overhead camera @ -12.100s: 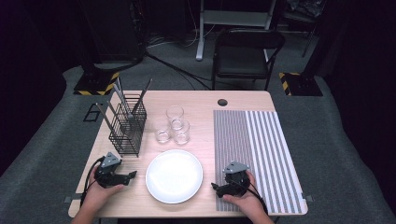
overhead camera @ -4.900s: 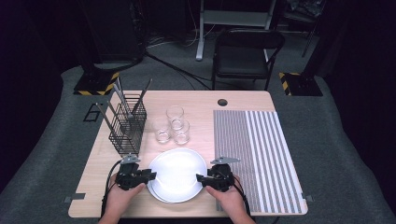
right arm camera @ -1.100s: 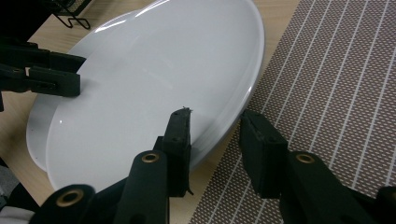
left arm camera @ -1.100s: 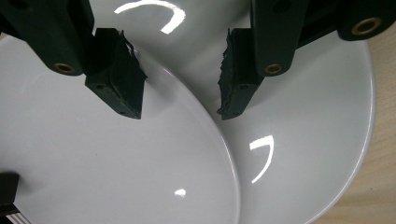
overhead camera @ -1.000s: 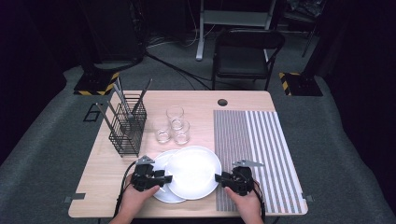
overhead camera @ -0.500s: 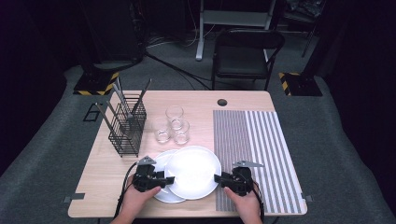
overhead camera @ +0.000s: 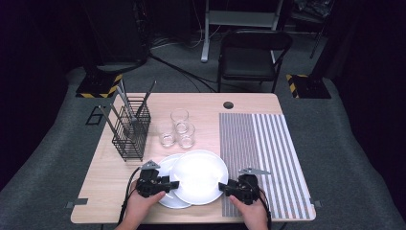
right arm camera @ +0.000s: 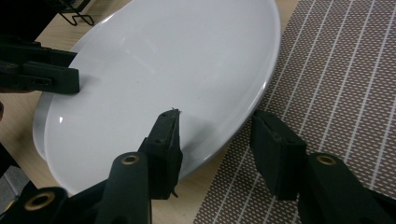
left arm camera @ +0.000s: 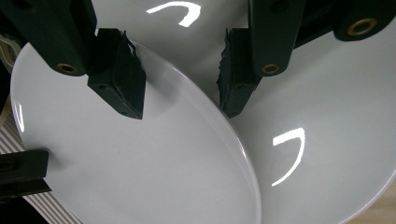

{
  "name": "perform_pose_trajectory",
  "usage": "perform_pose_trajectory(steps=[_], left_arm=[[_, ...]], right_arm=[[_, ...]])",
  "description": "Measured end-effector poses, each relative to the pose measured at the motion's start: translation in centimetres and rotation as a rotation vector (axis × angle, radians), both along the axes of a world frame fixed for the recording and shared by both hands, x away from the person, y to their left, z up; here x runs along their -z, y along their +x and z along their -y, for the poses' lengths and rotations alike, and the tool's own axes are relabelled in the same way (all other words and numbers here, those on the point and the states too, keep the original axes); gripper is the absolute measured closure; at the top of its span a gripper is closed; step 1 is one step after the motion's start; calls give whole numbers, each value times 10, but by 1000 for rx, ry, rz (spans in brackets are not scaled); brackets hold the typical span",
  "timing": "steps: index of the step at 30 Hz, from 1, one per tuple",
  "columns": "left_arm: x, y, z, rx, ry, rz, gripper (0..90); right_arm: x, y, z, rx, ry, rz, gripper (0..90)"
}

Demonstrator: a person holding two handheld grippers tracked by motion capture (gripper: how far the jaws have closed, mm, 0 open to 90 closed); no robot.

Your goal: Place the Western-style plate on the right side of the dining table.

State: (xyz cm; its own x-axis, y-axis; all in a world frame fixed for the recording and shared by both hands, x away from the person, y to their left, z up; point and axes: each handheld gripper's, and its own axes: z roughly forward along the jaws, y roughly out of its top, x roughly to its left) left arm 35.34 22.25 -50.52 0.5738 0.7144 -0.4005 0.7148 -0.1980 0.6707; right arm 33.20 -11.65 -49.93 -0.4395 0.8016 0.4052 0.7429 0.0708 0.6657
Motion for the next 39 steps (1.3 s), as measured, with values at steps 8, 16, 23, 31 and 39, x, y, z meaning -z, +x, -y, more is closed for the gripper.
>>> perform_pose_trajectory(steps=[8,16,23,31,39], left_arm=[[-2,-2,2,-6,-1,5,521],[-4,-5,3,-19,7,-2,529],[-6,-6,3,-24,9,6,529],[-10,-7,4,-26,13,8,529],[-18,-6,4,-37,-5,21,530]], right_arm=[[0,-2,-4,4,-8,-25,506],[0,-4,-7,12,-47,3,517],[-3,-6,-7,15,-51,15,521],[-7,-6,-8,18,-56,20,527],[-16,-3,-6,24,-48,24,527]])
